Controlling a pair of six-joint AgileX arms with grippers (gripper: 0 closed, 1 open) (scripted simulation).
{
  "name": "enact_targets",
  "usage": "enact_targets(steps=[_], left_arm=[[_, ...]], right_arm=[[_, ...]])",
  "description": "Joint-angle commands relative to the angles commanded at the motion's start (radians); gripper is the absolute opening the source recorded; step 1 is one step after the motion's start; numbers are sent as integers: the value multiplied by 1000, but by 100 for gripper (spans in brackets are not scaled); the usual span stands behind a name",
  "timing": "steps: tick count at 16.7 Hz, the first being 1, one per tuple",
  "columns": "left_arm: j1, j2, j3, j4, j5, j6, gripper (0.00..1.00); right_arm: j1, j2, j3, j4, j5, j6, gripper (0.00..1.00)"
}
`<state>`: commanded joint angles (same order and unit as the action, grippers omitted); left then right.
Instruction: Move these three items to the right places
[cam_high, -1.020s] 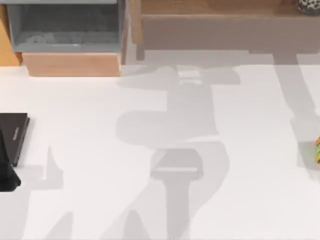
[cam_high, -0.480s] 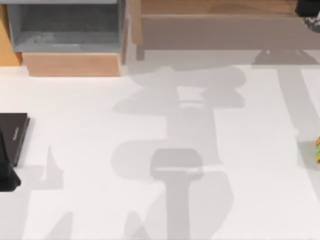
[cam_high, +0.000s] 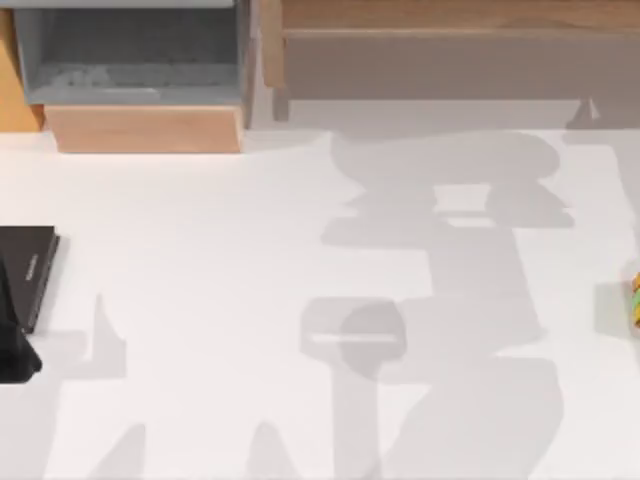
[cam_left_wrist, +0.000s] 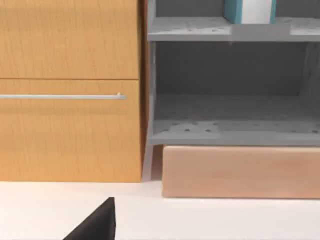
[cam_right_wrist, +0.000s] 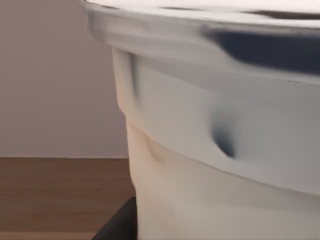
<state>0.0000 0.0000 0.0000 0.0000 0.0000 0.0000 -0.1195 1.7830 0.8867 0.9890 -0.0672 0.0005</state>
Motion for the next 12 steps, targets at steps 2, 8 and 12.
enact_targets(steps=[2, 8, 12], left_arm=[[0, 0, 0, 0, 0, 0, 100], [0, 0, 0, 0, 0, 0, 100], [0, 0, 0, 0, 0, 0, 100]], right_arm=[[-94, 44, -38, 81, -87, -1, 0], [-288, 270, -65, 261, -296, 5, 0], [-316, 324, -52, 294, -332, 8, 0]])
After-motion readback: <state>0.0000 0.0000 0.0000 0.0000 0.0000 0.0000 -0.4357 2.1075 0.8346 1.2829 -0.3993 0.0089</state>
